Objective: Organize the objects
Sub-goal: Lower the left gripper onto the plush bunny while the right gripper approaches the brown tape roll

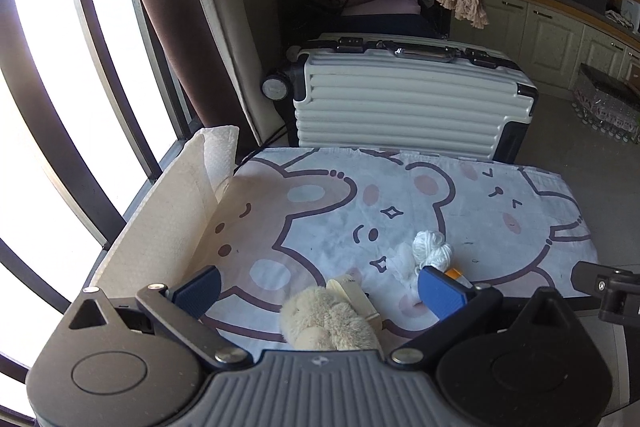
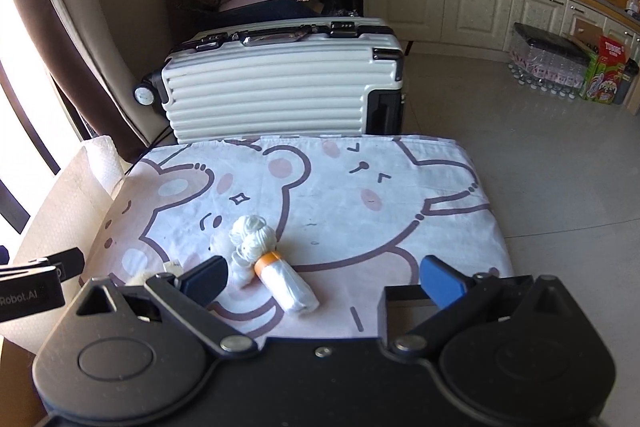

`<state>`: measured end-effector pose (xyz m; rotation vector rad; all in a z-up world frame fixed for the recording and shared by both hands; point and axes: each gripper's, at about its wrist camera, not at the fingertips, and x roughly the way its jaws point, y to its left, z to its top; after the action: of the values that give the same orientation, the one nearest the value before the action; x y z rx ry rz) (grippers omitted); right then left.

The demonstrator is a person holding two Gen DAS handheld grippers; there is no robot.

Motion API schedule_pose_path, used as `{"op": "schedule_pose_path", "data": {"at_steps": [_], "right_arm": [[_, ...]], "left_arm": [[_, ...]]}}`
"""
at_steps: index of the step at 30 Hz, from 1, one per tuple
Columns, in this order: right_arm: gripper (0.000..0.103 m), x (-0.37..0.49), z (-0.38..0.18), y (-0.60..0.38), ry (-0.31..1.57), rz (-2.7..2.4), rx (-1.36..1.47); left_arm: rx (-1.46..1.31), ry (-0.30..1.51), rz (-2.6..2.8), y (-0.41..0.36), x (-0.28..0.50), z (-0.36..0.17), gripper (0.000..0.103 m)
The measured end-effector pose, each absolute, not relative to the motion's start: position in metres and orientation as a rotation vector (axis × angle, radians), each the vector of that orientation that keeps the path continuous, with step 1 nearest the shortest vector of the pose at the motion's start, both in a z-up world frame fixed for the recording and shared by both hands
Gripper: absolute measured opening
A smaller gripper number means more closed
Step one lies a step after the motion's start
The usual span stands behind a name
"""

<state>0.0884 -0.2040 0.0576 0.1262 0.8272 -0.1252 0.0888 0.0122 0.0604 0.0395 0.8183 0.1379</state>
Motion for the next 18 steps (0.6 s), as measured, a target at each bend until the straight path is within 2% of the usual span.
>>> {"op": "schedule_pose_path", "data": {"at_steps": [18], "right_arm": [[0.103, 0.132, -0.032, -0.187, 0.960, -0.030, 0.162]], "left_arm": [[0.049, 0.968, 0.130, 0.025, 0.118, -0.020, 0.103]]}}
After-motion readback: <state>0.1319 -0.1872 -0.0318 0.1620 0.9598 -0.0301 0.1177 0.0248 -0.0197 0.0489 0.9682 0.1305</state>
